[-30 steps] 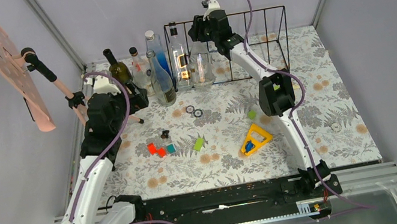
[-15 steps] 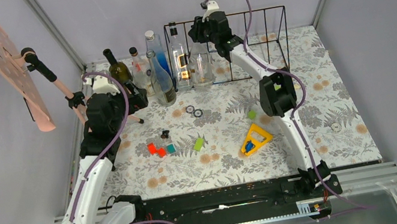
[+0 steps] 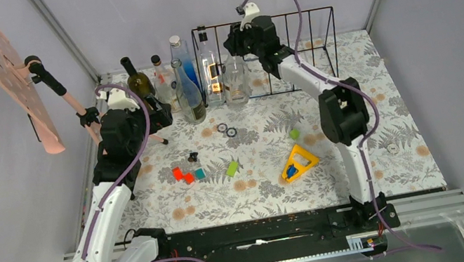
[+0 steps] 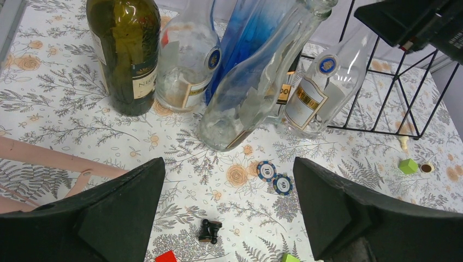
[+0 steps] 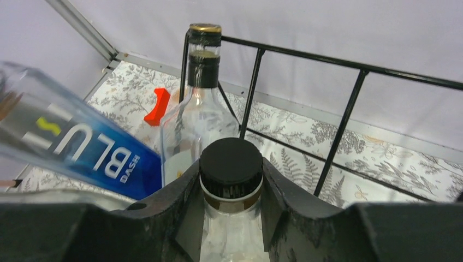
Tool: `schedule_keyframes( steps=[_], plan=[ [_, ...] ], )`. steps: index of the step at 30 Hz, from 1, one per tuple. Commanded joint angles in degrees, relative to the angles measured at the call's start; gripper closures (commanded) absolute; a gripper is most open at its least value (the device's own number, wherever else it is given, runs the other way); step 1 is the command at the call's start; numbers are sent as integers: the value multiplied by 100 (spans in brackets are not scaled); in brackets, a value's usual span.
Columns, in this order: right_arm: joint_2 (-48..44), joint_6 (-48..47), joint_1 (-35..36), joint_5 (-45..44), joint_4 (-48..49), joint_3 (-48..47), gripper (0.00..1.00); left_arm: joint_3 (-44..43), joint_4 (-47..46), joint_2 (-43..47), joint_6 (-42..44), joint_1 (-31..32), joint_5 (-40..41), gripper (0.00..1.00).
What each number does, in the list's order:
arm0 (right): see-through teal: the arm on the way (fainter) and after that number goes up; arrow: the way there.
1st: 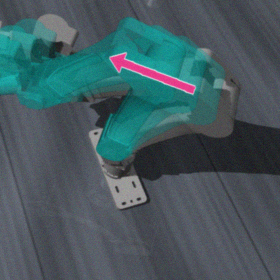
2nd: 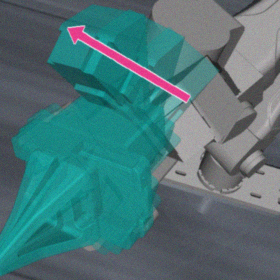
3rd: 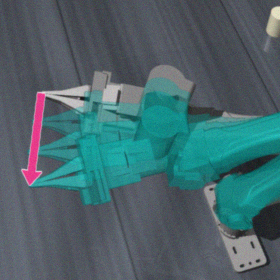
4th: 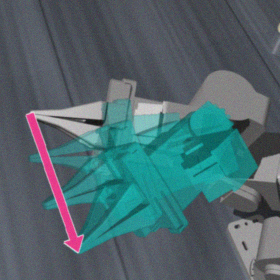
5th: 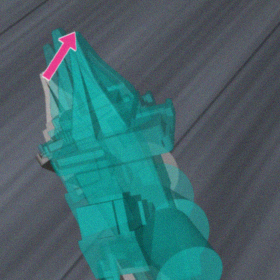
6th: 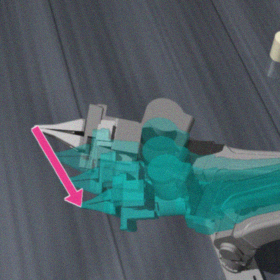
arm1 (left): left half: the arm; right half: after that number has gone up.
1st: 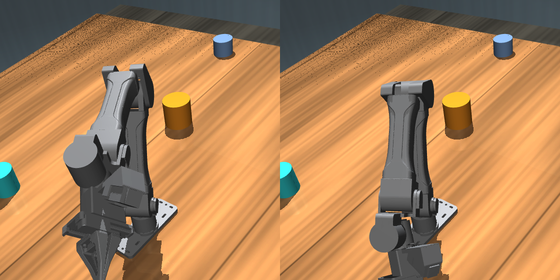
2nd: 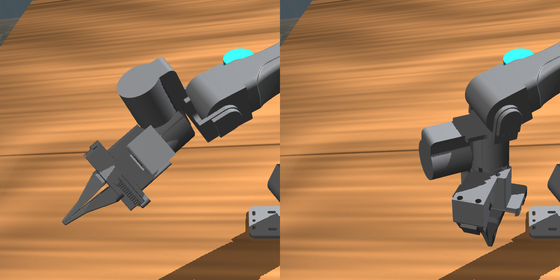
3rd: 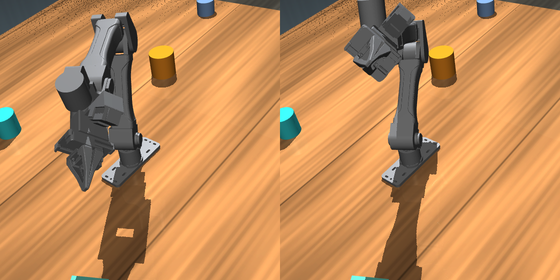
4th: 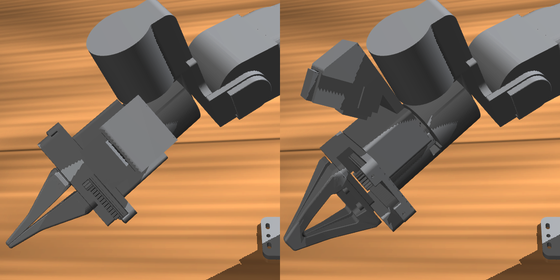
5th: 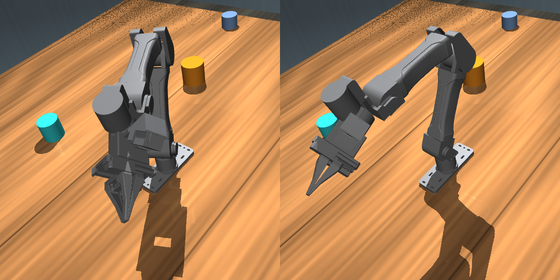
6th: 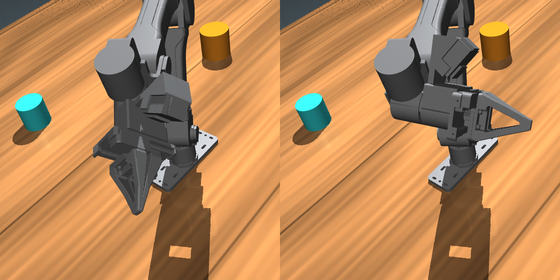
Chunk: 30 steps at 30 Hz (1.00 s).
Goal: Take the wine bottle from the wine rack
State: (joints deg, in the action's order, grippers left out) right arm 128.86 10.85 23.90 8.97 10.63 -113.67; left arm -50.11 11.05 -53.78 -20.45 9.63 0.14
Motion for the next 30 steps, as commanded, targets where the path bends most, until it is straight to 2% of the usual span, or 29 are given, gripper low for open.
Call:
schedule_keyframes(
  steps=[1, 8, 13, 21, 30],
  plan=[
    [-1260, -288, 137, 31, 1243, 740, 100, 1, -235, 13, -38, -49, -72, 6],
    [-2416, -689, 317, -98, 1846, 2268, 100, 18, -244, -27, -38, -51, -62, 6],
    [-3135, -1048, 481, -160, 1966, 3013, 100, 19, -244, -53, -38, -49, -61, 6],
    [-4026, -1386, 660, -324, 2135, 4032, 100, 27, -244, -38, -30, -49, -71, 7],
    [-4833, -1615, 905, -346, 1908, 4838, 100, 45, -250, -32, -19, -49, -111, 7]
  ],
)
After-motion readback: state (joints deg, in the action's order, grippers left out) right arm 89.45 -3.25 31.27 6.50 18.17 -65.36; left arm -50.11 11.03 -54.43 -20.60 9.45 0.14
